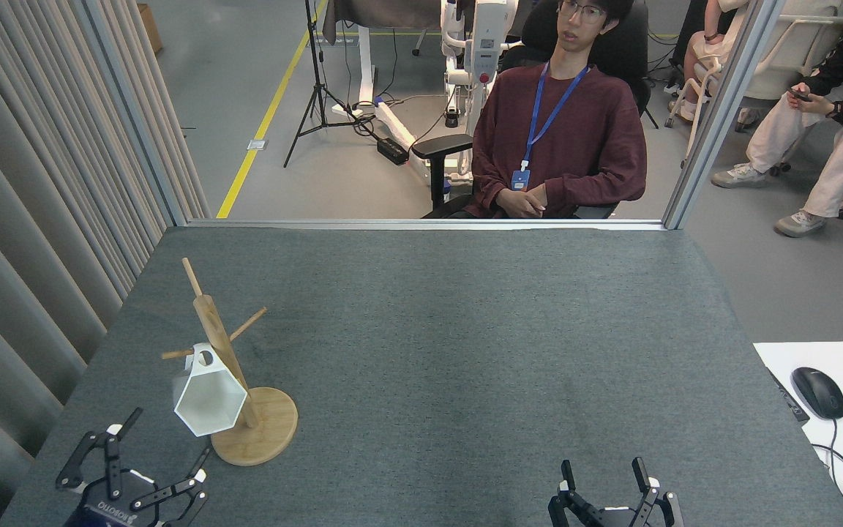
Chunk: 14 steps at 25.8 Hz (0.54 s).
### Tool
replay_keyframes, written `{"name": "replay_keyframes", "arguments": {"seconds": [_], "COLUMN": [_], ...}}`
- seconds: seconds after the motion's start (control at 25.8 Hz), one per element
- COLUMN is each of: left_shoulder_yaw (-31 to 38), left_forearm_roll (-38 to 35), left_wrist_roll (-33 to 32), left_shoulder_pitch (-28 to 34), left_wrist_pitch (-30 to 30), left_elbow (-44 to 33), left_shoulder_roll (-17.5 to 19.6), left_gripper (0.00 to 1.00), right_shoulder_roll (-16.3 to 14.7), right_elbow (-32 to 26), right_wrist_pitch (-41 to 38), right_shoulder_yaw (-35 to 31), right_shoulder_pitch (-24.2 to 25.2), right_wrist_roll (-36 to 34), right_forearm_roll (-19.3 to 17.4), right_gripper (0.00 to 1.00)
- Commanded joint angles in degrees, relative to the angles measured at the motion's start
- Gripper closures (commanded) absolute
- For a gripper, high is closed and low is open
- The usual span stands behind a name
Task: Hang cup on storage rack
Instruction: 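Hook the cup onto a stand peg and open the left gripper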
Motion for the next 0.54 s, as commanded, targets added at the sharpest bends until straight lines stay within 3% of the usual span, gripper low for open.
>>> {"name": "replay_keyframes", "arguments": {"seconds": [0.0, 0.16, 0.27, 0.35, 0.5], "left_shoulder_yaw": [4.0, 5.1, 6.5, 7.3, 7.3], "left_forearm_roll": [8.7, 25.2, 34.4, 36.8, 36.7], "left_wrist_roll": [0.0, -6.6, -15.1, -18.5, -20.2], "left_shoulder_pitch": [4.0, 10.5, 13.6, 15.1, 15.3], "left_wrist_pitch": [-0.4, -3.9, -4.5, -4.0, -0.8], "left_elbow": [-1.4, -2.3, -4.9, -7.1, -7.5], "left_shoulder_roll": [-0.1, -0.5, -4.8, -6.4, -6.3], "left_gripper": [0.0, 0.0, 0.0, 0.0, 0.0], "right_shoulder_roll": [-0.2, -0.9, -0.8, -0.8, -0.7], "right_elbow": [-0.9, -2.8, -4.9, -6.3, -6.8], "right_wrist_pitch": [0.0, 0.1, 0.1, 0.1, -0.9], "right_shoulder_yaw": [0.0, -0.6, -2.1, -2.1, -2.1], "right_shoulder_pitch": [1.0, 3.2, 5.3, 6.3, 6.8], "right_wrist_roll": [-0.9, -2.0, -2.0, -2.0, -2.0], "right_forearm_roll": [0.1, 0.1, 0.1, 0.1, 0.1], "right_gripper": [0.01, 0.01, 0.01, 0.01, 0.01]}}
